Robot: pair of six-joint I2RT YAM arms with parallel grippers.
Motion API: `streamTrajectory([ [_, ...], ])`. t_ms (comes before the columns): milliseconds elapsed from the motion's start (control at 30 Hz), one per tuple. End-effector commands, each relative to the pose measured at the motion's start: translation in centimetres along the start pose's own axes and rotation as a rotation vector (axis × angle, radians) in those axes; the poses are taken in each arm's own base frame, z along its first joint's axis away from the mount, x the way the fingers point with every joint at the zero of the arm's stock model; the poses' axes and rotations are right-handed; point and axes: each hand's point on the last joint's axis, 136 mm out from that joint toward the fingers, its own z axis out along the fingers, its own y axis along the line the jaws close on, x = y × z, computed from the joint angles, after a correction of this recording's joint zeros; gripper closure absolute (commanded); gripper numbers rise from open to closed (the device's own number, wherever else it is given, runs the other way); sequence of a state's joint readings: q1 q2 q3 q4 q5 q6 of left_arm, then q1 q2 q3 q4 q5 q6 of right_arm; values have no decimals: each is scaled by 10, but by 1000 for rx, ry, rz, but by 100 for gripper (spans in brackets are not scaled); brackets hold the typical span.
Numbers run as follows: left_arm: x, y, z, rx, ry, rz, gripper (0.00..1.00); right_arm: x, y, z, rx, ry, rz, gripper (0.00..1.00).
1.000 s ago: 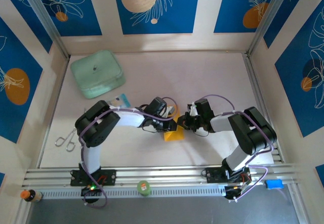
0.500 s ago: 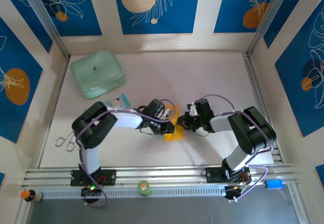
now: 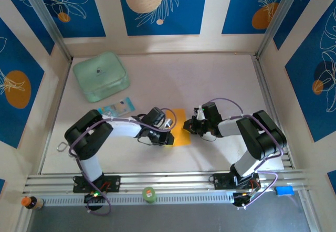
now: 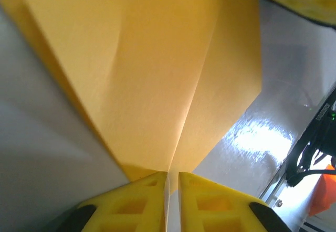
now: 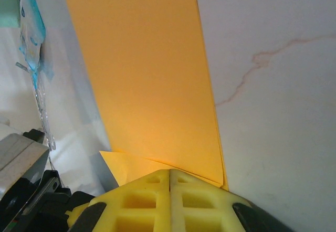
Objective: Fold a paper plane with a square sheet of paper (pick it up from the middle)
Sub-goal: Fold the triangle a second time at the center of the table, then turn over the paper at the center of the table.
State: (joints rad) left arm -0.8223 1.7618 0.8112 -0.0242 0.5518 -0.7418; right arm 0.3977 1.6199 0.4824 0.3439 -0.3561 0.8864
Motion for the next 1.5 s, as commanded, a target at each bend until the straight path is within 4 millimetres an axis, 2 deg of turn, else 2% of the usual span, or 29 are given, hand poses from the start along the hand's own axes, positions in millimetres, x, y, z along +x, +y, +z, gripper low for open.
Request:
streamTrajectory([
  [0,25,21,-4,-66,60,-33,86,14,-37,-2,128,29,59,100],
  [133,11,-7,-19,13,-18,30,87,9,-18,-4,68,39,25,100],
  [233,-5,-26,-35,33,-99,92,89,4,8,-8,-6,35,-37,99],
  [367,-25,-40,-45,44,-169,129,90,-3,43,-20,-59,-5,-157,92],
  [433,-35,-42,-46,43,-186,129,90,-4,50,-27,-51,-15,-173,91],
  [500,-44,-46,-43,48,-190,131,89,-3,51,-34,-30,-32,-171,88],
  [600,-56,-43,-36,23,-184,118,89,5,43,-44,14,-51,-134,79],
  [700,-65,-33,-29,-9,-189,98,89,18,31,-53,53,-65,-89,75],
  [833,-68,-18,-21,-62,-180,97,89,37,15,-61,96,-82,-42,66],
  [1000,-60,8,-9,-132,-140,72,89,54,9,-63,102,-53,6,59],
  [1167,-46,25,3,-132,-105,26,91,67,3,-56,162,20,56,59],
  [1300,-35,33,12,-100,-85,-9,94,69,8,-47,163,42,51,59],
  [1467,-27,38,10,-106,-79,-21,94,65,0,-45,231,-4,46,59],
])
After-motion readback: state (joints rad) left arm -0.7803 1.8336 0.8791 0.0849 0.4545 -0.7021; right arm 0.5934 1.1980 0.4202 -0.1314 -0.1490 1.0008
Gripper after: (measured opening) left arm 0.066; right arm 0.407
